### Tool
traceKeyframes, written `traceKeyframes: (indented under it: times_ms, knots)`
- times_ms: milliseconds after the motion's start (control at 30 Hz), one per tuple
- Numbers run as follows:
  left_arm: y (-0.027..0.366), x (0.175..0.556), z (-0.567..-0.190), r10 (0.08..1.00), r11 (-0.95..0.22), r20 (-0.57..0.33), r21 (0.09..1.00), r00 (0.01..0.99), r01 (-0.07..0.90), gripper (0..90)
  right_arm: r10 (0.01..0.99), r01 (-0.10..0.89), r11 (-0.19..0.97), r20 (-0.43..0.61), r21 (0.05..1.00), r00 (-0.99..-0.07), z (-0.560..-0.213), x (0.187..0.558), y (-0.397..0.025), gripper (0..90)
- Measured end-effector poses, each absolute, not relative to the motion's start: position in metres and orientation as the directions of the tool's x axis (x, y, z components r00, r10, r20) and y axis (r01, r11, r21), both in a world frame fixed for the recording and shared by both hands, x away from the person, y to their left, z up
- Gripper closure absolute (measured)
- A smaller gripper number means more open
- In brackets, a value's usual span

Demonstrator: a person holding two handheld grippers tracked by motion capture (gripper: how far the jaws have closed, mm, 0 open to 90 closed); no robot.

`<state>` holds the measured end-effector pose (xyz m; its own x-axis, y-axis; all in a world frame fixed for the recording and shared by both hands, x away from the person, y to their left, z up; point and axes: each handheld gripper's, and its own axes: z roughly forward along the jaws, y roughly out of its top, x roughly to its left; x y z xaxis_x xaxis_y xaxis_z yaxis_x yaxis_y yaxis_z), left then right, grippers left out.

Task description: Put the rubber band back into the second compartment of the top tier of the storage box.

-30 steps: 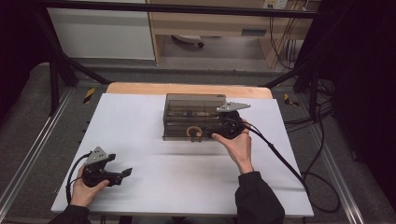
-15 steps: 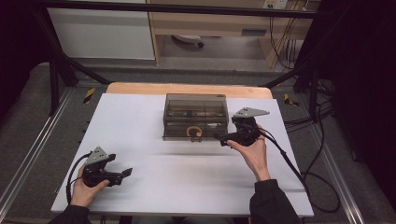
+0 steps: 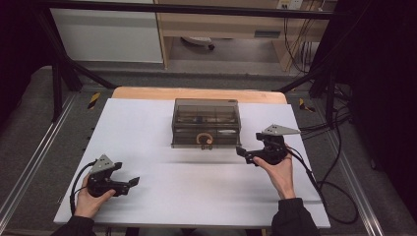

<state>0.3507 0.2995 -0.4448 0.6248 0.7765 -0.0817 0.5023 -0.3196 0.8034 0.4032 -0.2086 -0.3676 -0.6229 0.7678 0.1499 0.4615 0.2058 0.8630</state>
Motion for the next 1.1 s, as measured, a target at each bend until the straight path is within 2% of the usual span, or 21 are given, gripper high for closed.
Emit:
traceKeyframes:
  times_ms: [1100]
  knots:
    - [0.298, 0.35, -0.445, 0.773, -0.321, -0.083, 0.804, 0.629, 0.501, 6.3, 0.73, 0.512, 0.285, 0.163, 0.81, -0.664, -0.441, 0.365, -0.253, 0.7]
